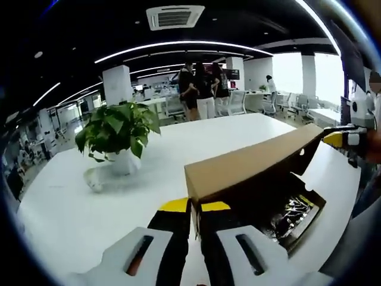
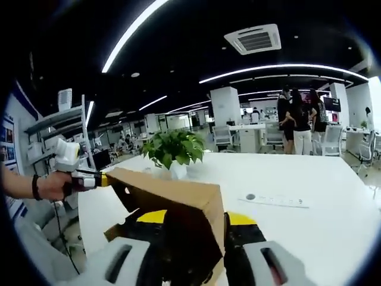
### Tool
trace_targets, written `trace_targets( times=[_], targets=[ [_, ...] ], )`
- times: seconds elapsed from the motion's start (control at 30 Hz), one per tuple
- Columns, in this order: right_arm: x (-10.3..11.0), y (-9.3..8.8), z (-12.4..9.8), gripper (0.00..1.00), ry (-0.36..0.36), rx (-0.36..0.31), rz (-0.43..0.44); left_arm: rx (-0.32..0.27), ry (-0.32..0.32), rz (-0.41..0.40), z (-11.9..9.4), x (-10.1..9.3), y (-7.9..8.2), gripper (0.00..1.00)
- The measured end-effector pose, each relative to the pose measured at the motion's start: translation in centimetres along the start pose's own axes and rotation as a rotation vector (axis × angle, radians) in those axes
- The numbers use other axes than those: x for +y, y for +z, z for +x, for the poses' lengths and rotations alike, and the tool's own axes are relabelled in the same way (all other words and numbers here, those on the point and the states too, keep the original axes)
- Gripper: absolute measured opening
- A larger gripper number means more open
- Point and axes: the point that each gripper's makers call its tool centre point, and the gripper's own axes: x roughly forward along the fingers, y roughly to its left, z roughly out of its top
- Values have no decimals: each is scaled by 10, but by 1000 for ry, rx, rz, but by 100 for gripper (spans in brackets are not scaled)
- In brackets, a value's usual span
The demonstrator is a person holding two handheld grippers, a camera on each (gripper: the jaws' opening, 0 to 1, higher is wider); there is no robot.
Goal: Operate the shoe box by opening the lid, removing the specified soft item, and placing it in the target area until the item is outside and the box remains undamaged.
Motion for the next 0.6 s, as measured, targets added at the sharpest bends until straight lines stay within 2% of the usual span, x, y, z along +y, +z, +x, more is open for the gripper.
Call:
trace_targets(
  times=[0.1, 0.17, 0.23, 0.33, 0.6],
  targets=[
    [-12, -16, 6, 25, -57, 60, -41, -2, -2, -5, 2, 1, 1, 2],
    [-20, -22, 12, 24, -94, 66, -14, -4, -2, -5, 3, 2, 2, 2],
    [-23, -27, 20, 22, -96, 77, 15, -5, -3, -5, 5, 3, 3, 2],
    [-28, -31, 30, 19, -114, 90, 7, -7, -2, -3, 6, 3, 3, 2],
    [-35, -37, 47, 4, -143, 109, 24, -14, -3, 2, 10, 4, 6, 2]
  ],
)
